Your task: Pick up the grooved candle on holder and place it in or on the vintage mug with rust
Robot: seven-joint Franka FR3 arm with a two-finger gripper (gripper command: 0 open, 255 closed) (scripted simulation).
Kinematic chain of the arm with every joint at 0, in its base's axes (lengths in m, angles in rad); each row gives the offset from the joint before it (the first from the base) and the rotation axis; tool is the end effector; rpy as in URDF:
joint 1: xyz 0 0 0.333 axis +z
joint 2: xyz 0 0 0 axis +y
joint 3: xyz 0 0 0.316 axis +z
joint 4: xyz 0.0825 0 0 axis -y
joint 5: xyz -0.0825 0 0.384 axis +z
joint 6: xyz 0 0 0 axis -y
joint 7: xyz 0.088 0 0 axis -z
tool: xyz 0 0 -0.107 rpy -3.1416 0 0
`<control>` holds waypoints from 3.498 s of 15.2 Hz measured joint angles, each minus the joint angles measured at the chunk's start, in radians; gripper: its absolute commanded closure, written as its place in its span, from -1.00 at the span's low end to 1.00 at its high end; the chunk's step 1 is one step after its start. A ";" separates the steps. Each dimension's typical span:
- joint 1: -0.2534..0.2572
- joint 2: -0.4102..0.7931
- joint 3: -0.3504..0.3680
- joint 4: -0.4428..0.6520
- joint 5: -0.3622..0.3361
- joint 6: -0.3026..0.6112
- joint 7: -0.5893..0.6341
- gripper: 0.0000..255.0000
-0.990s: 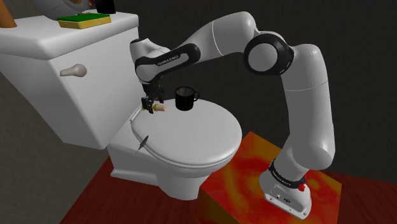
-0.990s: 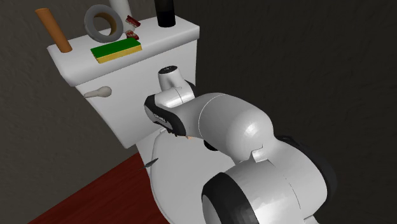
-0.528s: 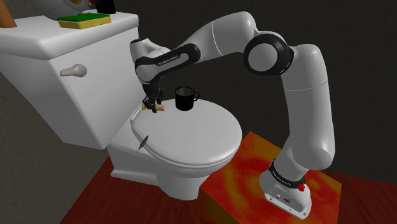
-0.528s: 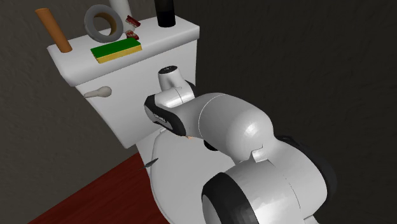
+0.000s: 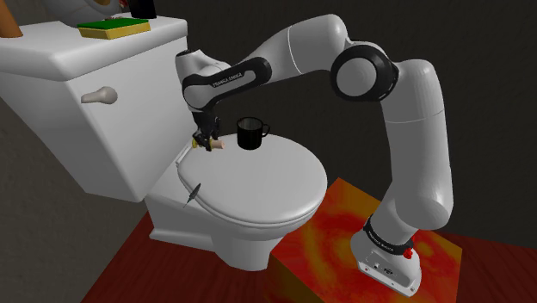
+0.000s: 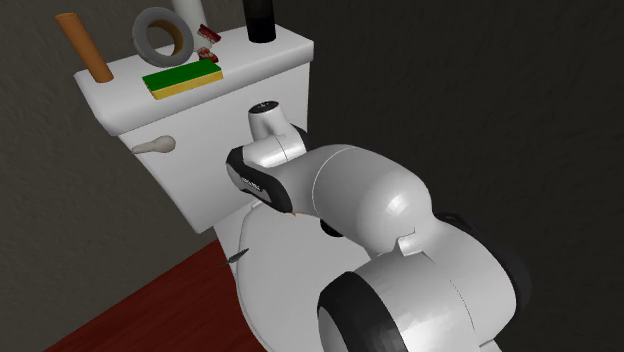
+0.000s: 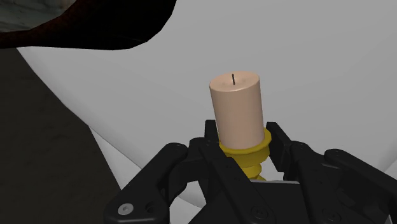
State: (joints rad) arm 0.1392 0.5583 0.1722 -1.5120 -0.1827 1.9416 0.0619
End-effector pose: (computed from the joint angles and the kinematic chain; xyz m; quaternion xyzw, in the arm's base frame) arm 0.6637 0.1820 0.3329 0.9859 0.1519 -0.0515 0.0472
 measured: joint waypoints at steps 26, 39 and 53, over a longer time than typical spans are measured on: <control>0.009 -0.066 0.010 0.248 0.020 -0.311 -0.034 1.00; -0.048 -0.215 -0.001 0.140 0.042 -0.344 -0.099 1.00; -0.173 -0.493 -0.068 -0.299 0.071 -0.162 -0.269 1.00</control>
State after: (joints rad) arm -0.0340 0.0656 0.1044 -1.8109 -0.1117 1.7792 -0.2066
